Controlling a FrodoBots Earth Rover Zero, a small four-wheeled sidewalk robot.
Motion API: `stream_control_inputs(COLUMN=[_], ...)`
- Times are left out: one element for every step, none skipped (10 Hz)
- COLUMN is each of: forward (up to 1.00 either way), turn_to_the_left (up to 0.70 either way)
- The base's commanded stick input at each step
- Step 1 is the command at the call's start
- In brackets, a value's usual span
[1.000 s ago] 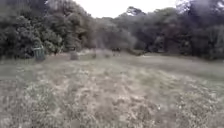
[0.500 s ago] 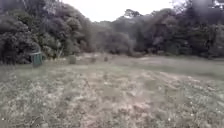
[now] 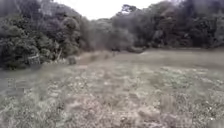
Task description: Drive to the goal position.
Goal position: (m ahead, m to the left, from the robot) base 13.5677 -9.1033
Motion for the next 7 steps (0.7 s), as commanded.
stream_control_inputs(forward=[0.50,0.50,0.50,0.50,0.50,0.50,0.50], turn_to_the_left=[0.00,0.00,0.00,0.00,0.00,0.00,0.00])
